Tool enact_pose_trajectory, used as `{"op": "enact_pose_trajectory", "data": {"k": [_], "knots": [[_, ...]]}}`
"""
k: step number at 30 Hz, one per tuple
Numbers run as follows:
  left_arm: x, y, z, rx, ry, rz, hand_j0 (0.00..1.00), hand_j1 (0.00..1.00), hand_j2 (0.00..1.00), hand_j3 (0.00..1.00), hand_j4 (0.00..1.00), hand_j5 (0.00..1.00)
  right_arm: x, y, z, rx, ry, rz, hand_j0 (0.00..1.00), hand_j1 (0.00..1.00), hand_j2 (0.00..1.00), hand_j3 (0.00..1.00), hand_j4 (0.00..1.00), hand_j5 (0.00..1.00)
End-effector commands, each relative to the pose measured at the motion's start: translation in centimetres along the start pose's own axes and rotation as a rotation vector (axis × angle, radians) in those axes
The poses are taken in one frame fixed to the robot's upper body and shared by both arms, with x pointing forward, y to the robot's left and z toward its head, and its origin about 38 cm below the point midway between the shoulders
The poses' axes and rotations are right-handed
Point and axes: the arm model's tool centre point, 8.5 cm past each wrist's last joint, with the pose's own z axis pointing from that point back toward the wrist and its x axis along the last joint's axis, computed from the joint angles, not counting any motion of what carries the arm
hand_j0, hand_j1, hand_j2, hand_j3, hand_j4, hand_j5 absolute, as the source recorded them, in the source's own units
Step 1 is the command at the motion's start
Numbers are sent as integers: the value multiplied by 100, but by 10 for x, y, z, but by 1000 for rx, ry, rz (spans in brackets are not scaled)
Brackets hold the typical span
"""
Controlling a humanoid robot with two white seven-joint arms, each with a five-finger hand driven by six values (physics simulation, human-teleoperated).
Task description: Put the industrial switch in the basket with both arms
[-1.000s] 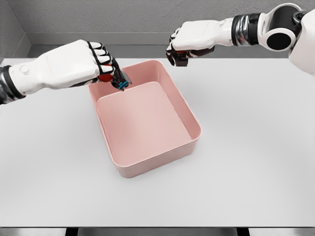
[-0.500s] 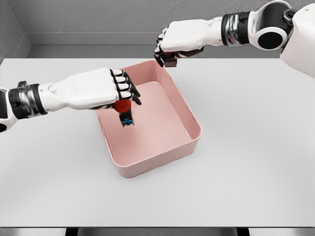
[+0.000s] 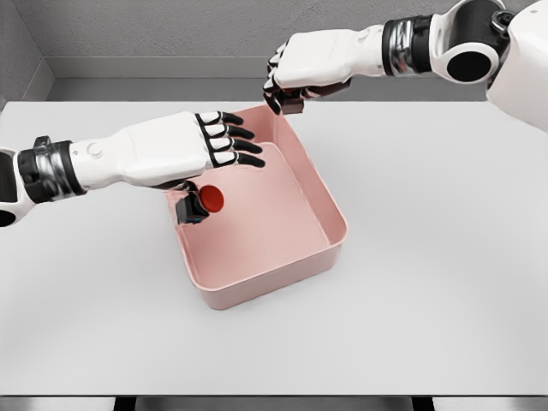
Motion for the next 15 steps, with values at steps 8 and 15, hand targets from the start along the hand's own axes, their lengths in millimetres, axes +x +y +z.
{"op": "enact_pose_trajectory", "data": {"k": [8,15], "knots": [[-1,2,3,25,5,7,100,100,100,100,100,100,8,-5,-2,-12,-24,11,45,45,45,45,45,45],[-15,12,45,18,74,27,100,100,100,100,100,100,7,-4,-1,-10,-20,10,45,45,45,45,45,45]]}}
